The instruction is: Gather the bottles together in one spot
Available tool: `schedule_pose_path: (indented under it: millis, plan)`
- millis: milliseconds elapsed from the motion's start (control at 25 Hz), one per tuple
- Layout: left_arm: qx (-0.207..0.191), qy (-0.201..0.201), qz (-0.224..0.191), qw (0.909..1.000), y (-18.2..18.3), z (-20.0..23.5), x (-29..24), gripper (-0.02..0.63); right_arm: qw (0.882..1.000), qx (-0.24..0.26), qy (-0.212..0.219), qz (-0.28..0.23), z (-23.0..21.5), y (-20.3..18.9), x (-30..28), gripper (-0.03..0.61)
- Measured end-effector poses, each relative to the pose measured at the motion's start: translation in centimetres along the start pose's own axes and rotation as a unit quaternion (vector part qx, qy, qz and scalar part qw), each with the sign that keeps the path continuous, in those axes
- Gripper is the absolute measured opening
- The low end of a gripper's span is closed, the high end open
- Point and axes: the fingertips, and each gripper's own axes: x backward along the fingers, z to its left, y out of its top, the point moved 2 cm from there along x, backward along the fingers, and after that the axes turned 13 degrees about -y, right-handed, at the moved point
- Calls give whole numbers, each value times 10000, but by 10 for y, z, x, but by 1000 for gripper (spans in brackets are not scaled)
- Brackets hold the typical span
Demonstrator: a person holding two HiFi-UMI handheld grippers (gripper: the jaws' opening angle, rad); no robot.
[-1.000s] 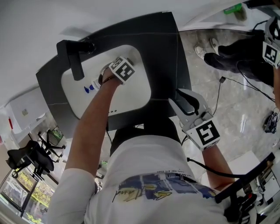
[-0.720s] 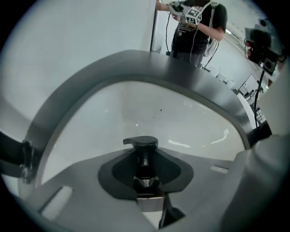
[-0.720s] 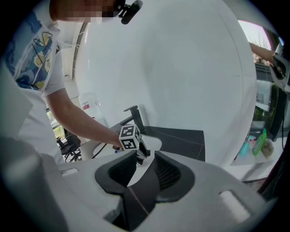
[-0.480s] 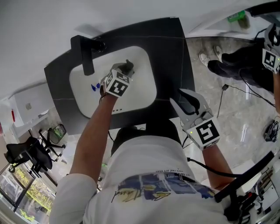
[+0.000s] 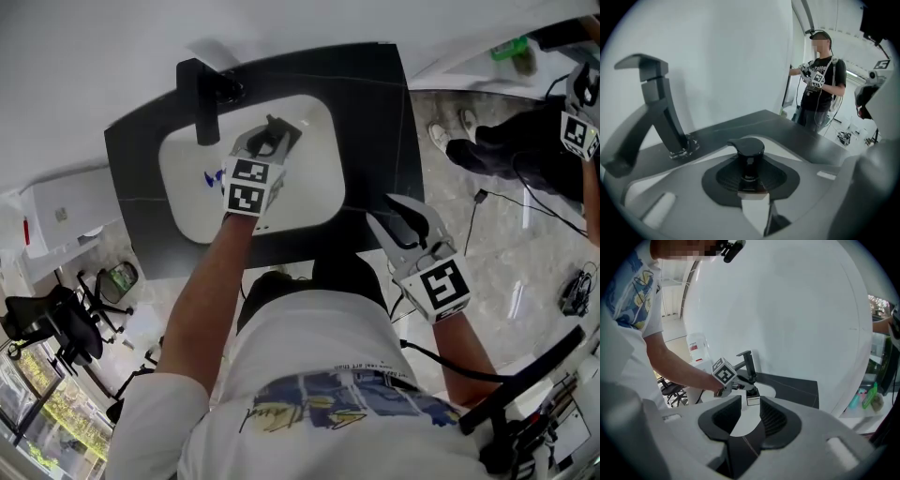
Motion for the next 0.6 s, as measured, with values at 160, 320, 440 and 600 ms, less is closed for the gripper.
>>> schedule_pose_path:
  millis: [160, 320, 440, 600]
  plan:
    - [216, 169, -375, 9989, 33, -6, 18, 92, 10000, 11, 42, -30, 0, 2, 2, 121]
    - [432, 479, -811, 9946, 72, -5, 27, 92, 9998, 100, 124, 80, -2, 5, 6, 121]
    - [509, 750, -1134, 9894, 92, 5, 33, 92, 9998, 103, 150, -5, 2, 11, 6, 121]
    - [654, 1093, -1449, 9812, 109, 25, 40, 92, 9998, 144, 117, 83, 8, 10, 2, 121]
